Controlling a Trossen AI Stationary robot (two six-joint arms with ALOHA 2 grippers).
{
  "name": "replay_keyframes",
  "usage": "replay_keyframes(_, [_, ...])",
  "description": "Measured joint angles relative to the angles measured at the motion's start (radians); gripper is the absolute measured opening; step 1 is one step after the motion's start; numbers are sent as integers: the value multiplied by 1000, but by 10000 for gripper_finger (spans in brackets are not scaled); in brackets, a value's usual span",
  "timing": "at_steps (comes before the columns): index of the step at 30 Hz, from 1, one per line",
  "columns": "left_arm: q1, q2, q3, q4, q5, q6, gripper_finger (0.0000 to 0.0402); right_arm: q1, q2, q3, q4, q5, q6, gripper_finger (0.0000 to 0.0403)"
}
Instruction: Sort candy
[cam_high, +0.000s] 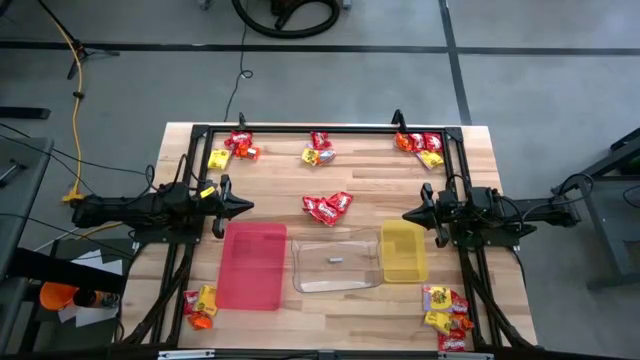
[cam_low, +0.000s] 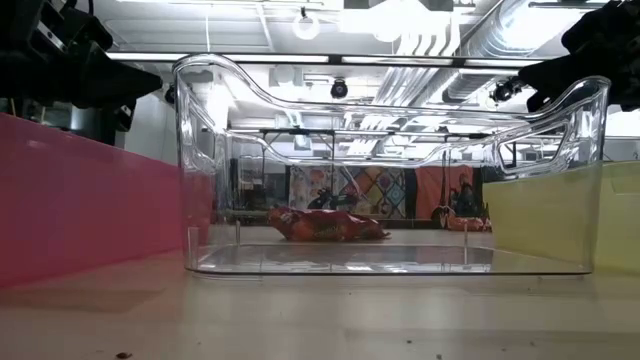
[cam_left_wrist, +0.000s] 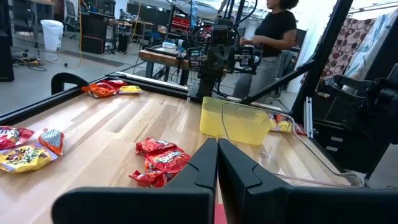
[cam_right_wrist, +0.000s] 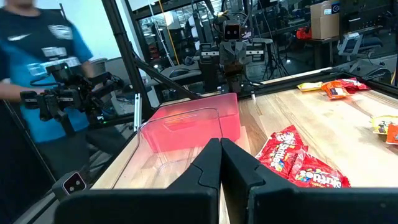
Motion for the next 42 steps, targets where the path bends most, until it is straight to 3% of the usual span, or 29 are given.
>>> replay_keyframes(29, [0,0,0,25,-8,-9,0,0,0,0,0,0,0,0])
replay_keyframes(35, [0,0,0,308,-43,-273,0,0,0,0,0,0,0,0])
replay_keyframes(42, [0,15,3,611,-392,-732,0,0,0,0,0,0,0,0])
